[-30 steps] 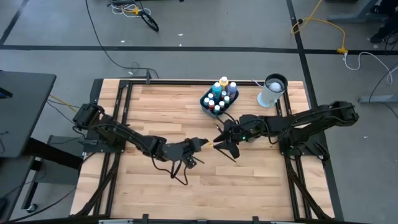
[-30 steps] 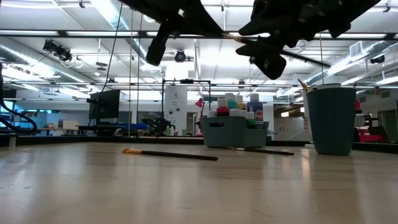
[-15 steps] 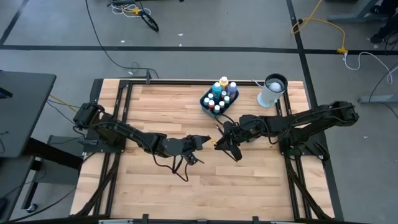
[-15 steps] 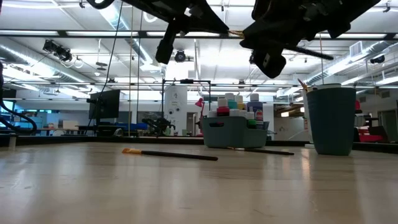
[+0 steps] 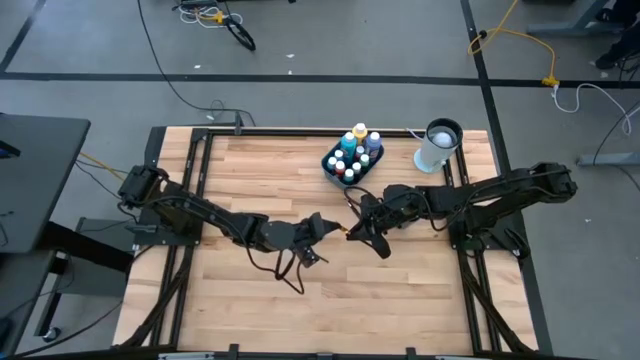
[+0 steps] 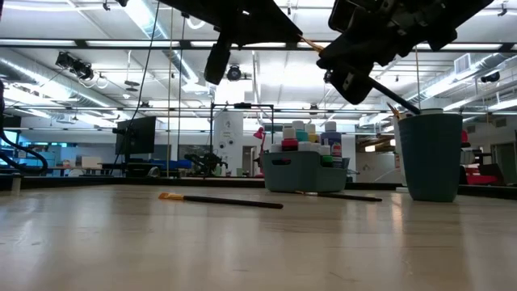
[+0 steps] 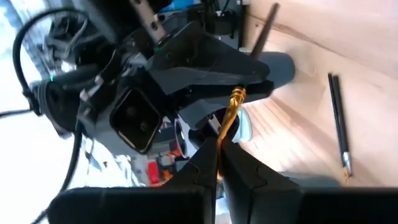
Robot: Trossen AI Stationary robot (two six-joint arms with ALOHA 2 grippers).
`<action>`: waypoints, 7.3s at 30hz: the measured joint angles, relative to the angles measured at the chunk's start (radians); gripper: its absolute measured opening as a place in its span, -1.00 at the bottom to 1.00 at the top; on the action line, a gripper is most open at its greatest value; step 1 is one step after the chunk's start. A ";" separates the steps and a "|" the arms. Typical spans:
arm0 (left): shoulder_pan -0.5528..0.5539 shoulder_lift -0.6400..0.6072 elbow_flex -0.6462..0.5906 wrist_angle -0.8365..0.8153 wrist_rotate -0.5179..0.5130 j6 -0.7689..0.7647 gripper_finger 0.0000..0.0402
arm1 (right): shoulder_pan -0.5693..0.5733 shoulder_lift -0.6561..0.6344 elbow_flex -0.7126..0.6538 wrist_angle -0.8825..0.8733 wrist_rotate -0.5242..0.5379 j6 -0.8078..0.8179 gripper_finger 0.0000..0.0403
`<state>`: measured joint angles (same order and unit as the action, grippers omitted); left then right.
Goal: Pick & Place Paint Supplies
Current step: Put the golden paint brush into the blue cup
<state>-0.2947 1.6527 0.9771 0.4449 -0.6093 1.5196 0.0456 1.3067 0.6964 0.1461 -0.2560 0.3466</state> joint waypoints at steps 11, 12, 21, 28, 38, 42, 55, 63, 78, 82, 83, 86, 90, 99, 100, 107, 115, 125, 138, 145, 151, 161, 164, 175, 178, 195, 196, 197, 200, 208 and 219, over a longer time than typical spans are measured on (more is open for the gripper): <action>-0.003 0.000 -0.001 0.018 -0.060 -0.206 -0.75 | -0.001 -0.005 -0.001 -0.019 0.007 -0.048 -0.86; -0.003 0.000 -0.001 0.025 -0.075 -0.228 -0.71 | -0.001 -0.006 -0.002 -0.019 0.007 -0.047 -0.86; -0.026 -0.035 0.001 0.061 -0.124 -0.506 -0.48 | 0.010 -0.108 -0.002 -0.102 0.116 -0.086 -0.86; -0.018 -0.084 0.001 0.043 -0.139 -0.672 -0.48 | 0.073 -0.329 -0.002 -0.234 0.424 -0.257 -0.86; -0.019 -0.091 0.001 0.039 -0.142 -0.745 -0.57 | 0.184 -0.537 -0.126 -0.317 0.873 -0.294 -0.87; -0.019 -0.091 0.001 0.042 -0.136 -0.773 -0.57 | 0.185 -0.584 -0.247 -0.227 0.942 -0.289 -0.87; -0.018 -0.091 0.001 0.034 -0.131 -0.853 -0.59 | 0.183 -0.590 -0.483 0.061 1.006 -0.327 -0.86; -0.017 -0.091 0.001 0.031 -0.131 -0.861 -0.58 | 0.183 -0.590 -0.502 0.062 0.999 -0.317 -0.86; -0.017 -0.090 0.000 0.007 -0.133 -0.886 -0.59 | 0.183 -0.590 -0.503 0.114 1.001 -0.395 -0.25; -0.017 -0.090 0.000 -0.045 -0.161 -0.963 -0.58 | 0.183 -0.590 -0.503 0.271 0.999 -0.473 -0.21; -0.017 -0.090 0.000 -0.061 -0.161 -0.982 -0.57 | 0.183 -0.590 -0.503 0.317 0.996 -0.496 -0.21; -0.018 -0.089 -0.001 -0.102 -0.168 -1.015 -0.53 | 0.183 -0.590 -0.503 0.434 0.943 -0.573 -0.21; -0.050 -0.127 -0.002 -0.092 -0.236 -0.992 -0.49 | 0.183 -0.590 -0.503 0.567 0.842 -0.621 -0.21; -0.066 -0.403 0.000 -0.364 -0.105 -1.108 -0.54 | 0.183 -0.574 -0.447 0.578 0.638 -0.514 -0.21; -0.061 -0.427 0.000 -0.421 -0.083 -1.131 -0.56 | 0.183 -0.564 -0.429 0.569 0.619 -0.512 -0.21; -0.001 -0.492 -0.164 -0.448 0.142 -1.272 -0.62 | 0.183 -0.451 -0.299 0.479 0.578 -0.512 -0.21; 0.074 -0.492 -0.442 -0.220 0.400 -1.453 -0.61 | 0.183 -0.278 -0.201 0.456 0.578 -0.503 -0.21; 0.116 -0.488 -0.667 -0.083 0.448 -1.667 -0.60 | 0.182 -0.125 -0.148 0.460 0.578 -0.433 -0.21; 0.126 -0.329 -0.693 0.049 0.499 -1.687 -0.60 | 0.153 -0.049 -0.148 0.557 0.533 -0.405 -0.21; 0.170 -0.211 -0.695 0.159 0.502 -1.702 -0.40 | 0.150 -0.050 -0.148 0.551 0.500 -0.398 -0.21; 0.190 -0.136 -0.695 0.129 0.555 -1.732 -0.17 | 0.150 -0.050 -0.148 0.542 0.500 -0.398 -0.21; 0.190 -0.064 -0.693 0.165 0.521 -1.730 -0.22 | 0.150 -0.050 -0.148 0.535 0.500 -0.390 -0.21; 0.190 -0.064 -0.694 0.160 0.521 -1.711 -0.38 | 0.150 -0.050 -0.148 0.532 0.500 -0.390 -0.21; 0.190 -0.070 -0.695 0.160 0.539 -1.563 -0.96 | 0.150 -0.050 -0.148 0.524 0.501 -0.390 -0.21; 0.187 -0.074 -0.699 0.203 0.541 -1.515 -0.95 | 0.150 -0.050 -0.149 0.524 0.502 -0.389 -0.21; 0.065 -0.106 -0.360 0.112 0.479 -0.609 -0.96 | 0.112 0.044 -0.149 0.523 0.382 -0.108 -0.21; 0.059 -0.106 -0.336 0.078 0.475 -0.525 -0.96 | 0.104 0.049 -0.149 0.519 0.353 -0.057 -0.21; 0.053 -0.106 -0.312 0.044 0.462 -0.445 -0.96 | 0.096 0.055 -0.149 0.518 0.321 -0.006 -0.21; 0.043 -0.106 -0.248 -0.022 0.416 -0.253 -0.98 | 0.075 0.063 -0.150 0.514 0.230 0.122 -0.21; 0.046 -0.106 -0.128 -0.037 0.388 0.085 -0.98 | 0.040 0.067 -0.149 0.508 0.082 0.252 -0.21; 0.065 -0.108 -0.059 -0.099 0.385 0.281 -0.98 | 0.023 0.067 -0.149 0.568 -0.065 0.349 -0.21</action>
<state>-0.2301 1.5444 0.9184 0.3454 -0.2245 1.8005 0.0685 1.3736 0.5472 0.7146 -0.3213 0.6961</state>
